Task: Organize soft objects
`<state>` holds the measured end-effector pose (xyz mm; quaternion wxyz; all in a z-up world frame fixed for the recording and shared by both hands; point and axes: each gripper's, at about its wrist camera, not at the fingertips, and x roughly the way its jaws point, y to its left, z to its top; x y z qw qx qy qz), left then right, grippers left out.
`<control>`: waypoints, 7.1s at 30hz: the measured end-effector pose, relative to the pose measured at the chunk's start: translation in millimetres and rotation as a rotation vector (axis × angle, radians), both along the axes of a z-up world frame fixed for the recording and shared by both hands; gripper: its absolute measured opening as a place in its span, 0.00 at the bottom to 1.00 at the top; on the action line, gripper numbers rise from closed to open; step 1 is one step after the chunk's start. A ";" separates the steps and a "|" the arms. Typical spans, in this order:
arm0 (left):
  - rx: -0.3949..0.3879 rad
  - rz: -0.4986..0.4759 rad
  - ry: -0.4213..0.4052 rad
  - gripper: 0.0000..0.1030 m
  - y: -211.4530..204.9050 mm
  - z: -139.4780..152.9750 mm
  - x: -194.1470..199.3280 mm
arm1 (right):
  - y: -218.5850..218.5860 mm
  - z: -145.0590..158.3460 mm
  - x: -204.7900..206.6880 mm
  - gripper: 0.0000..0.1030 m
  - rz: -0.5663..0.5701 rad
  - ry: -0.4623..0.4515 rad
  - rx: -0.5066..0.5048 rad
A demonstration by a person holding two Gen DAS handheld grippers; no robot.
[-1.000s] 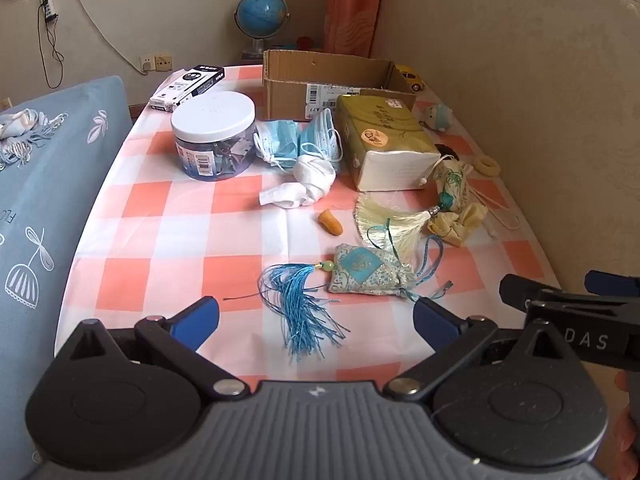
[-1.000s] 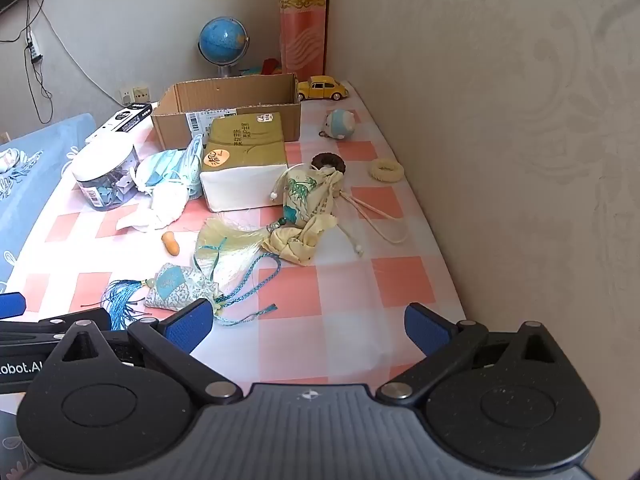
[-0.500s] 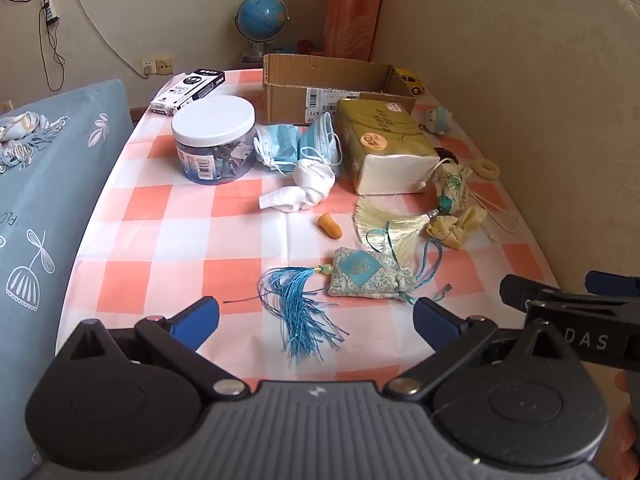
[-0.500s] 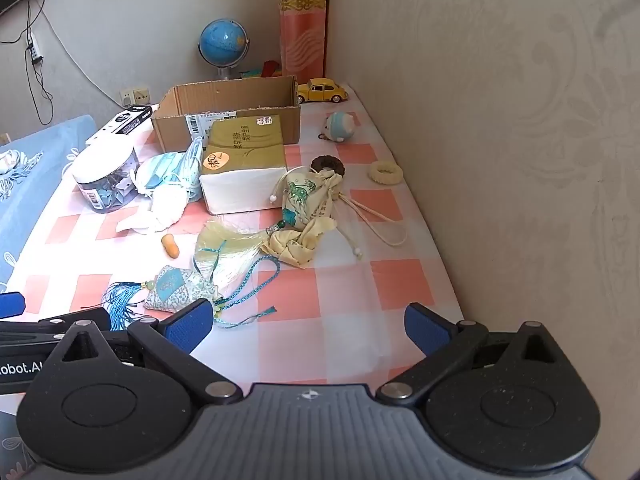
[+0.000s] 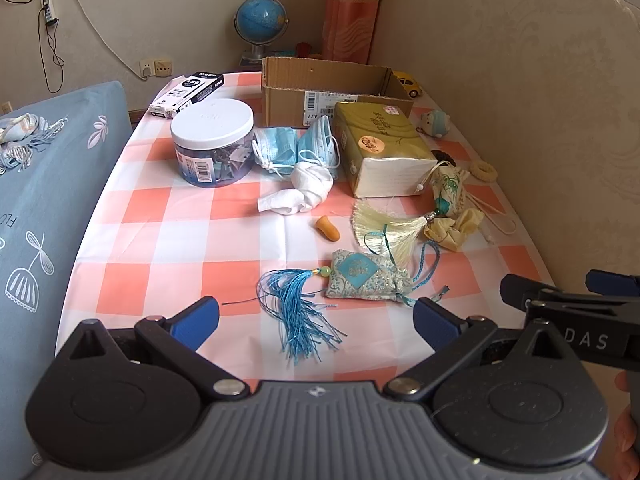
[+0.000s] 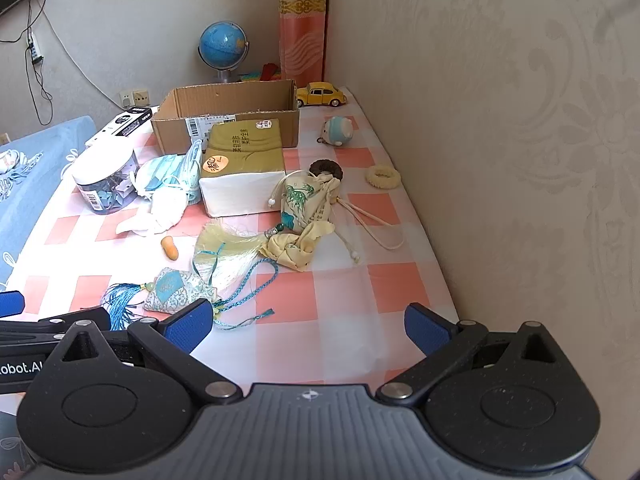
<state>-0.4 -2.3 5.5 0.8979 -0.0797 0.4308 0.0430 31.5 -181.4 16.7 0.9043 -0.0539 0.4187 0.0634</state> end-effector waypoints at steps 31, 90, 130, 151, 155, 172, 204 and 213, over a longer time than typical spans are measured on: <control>0.003 0.001 -0.004 1.00 -1.9 5.4 1.6 | -2.3 2.0 0.0 1.00 0.000 -0.010 -0.004; 0.044 -0.324 -0.098 0.99 6.6 -56.1 44.8 | -9.7 -53.6 33.4 1.00 0.183 -0.046 -0.011; 0.061 -0.348 -0.049 0.63 -0.6 -83.5 70.5 | -18.5 -100.0 67.1 1.00 0.216 0.014 -0.024; 0.021 -0.303 -0.025 0.58 30.8 -79.2 72.6 | 20.6 -96.3 102.9 0.41 0.268 -0.047 -0.053; 0.017 -0.329 -0.009 0.52 31.8 -73.1 70.5 | 17.4 -88.3 94.7 0.41 0.263 -0.049 -0.056; 0.043 -0.439 -0.041 0.51 37.7 6.4 110.9 | 11.3 -28.2 83.6 0.41 0.300 -0.132 -0.009; 0.061 -0.284 -0.122 0.93 73.3 34.8 340.0 | 23.7 -15.2 136.6 0.41 0.293 -0.137 0.032; 0.189 -0.258 -0.176 0.95 72.9 33.8 263.9 | 26.2 -17.6 144.8 0.41 0.289 -0.120 0.045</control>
